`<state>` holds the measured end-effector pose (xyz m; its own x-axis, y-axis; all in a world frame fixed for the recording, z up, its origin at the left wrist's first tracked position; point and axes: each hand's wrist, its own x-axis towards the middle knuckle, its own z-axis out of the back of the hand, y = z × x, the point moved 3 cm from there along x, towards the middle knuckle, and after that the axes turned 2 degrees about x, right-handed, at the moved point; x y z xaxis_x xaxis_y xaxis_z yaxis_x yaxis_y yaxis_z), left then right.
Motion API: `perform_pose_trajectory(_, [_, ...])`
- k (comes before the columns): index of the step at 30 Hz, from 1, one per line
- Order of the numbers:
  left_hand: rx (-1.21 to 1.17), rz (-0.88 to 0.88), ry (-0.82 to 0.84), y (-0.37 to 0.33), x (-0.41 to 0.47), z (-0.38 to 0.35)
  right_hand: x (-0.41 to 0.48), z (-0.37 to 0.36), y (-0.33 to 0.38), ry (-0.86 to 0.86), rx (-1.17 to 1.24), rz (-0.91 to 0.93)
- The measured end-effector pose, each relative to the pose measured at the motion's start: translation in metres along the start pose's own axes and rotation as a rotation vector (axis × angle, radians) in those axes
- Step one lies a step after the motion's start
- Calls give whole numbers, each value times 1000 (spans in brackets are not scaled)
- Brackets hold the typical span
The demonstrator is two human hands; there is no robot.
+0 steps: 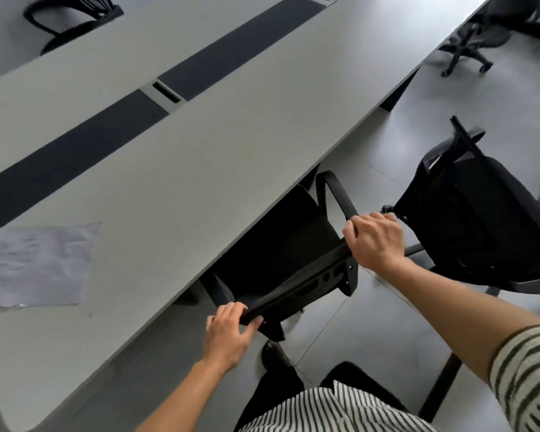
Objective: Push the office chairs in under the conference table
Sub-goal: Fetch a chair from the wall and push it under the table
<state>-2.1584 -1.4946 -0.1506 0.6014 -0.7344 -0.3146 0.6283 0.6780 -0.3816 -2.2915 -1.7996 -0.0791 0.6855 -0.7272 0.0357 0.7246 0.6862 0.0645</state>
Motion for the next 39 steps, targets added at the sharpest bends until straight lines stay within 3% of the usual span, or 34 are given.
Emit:
perform_pose_trajectory(6, [-44, 111, -45, -33, 34, 10, 75, -1, -17, -8, 10, 116])
perform_pose_trajectory(14, [-134, 361, -198, -92, 51, 10, 177, -1, -6, 36, 74, 412])
perform_pose_trajectory(21, [-120, 575, -267, -67, 42, 23, 169, -15, 25, 161, 64, 535])
perform_pose_trajectory(26, [33, 519, -319, -34, 55, 47, 160, -12, 38, 248, 50, 567])
perform_pose_trajectory(30, [156, 430, -210, -7, 63, 52, 148, -7, 35, 263, 62, 658])
perform_pose_trajectory(39, [147, 364, -126, -1, 56, 57, 145, -6, 53, 259, -50, 530])
